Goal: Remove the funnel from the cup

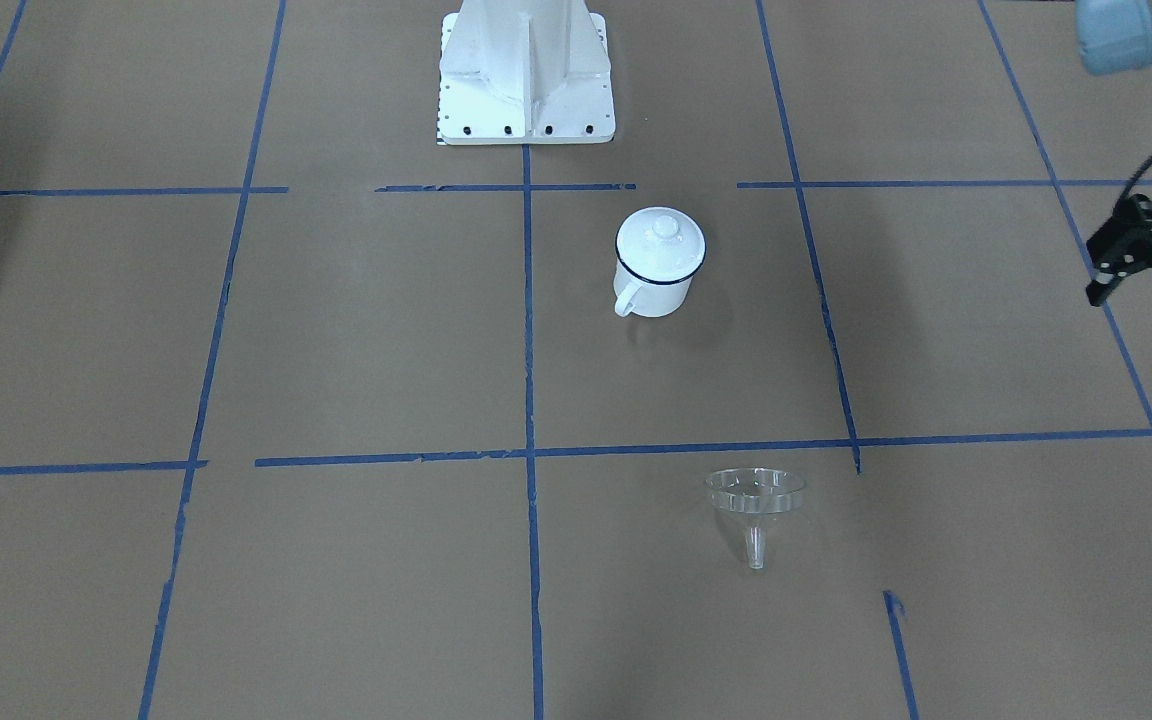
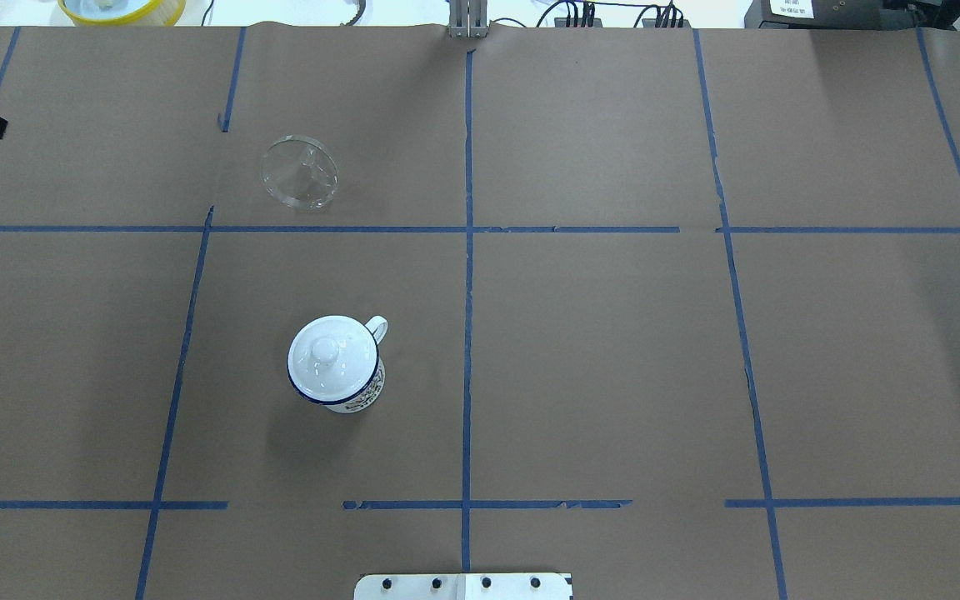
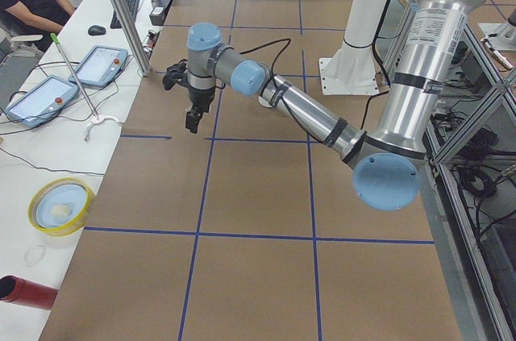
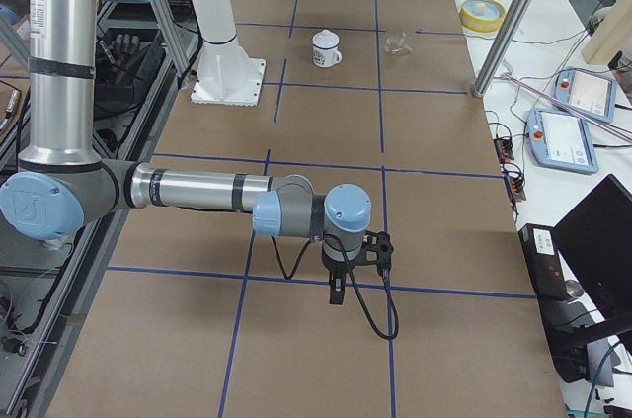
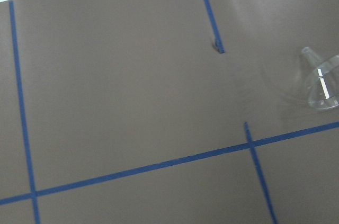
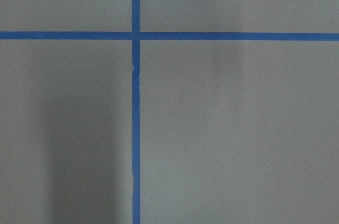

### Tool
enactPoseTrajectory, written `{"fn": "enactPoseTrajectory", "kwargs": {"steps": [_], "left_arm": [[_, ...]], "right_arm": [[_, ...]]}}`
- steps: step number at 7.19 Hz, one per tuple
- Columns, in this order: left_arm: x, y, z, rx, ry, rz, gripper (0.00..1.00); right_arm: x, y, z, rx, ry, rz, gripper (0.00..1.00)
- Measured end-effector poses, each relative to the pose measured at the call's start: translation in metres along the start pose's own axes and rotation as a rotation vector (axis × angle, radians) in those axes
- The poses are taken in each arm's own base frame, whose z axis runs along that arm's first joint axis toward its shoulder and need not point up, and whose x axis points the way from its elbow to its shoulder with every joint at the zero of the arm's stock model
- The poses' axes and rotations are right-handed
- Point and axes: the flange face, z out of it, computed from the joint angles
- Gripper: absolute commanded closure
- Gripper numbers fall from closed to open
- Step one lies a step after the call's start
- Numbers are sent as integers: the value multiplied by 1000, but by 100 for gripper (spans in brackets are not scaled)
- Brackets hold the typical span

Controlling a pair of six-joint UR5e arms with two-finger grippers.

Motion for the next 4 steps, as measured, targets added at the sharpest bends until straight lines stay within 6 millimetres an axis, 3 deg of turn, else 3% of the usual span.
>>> {"fn": "enactPoseTrajectory", "kwargs": {"steps": [2, 3, 4], "left_arm": [[-107, 30, 20, -19, -4, -37, 0], [-148, 66, 29, -45, 6, -98, 0], [-174, 105, 41, -78, 36, -138, 0]], "right_arm": [[0, 0, 0, 0, 0, 0, 0], [0, 0, 0, 0, 0, 0, 0], [0, 0, 0, 0, 0, 0, 0]]}}
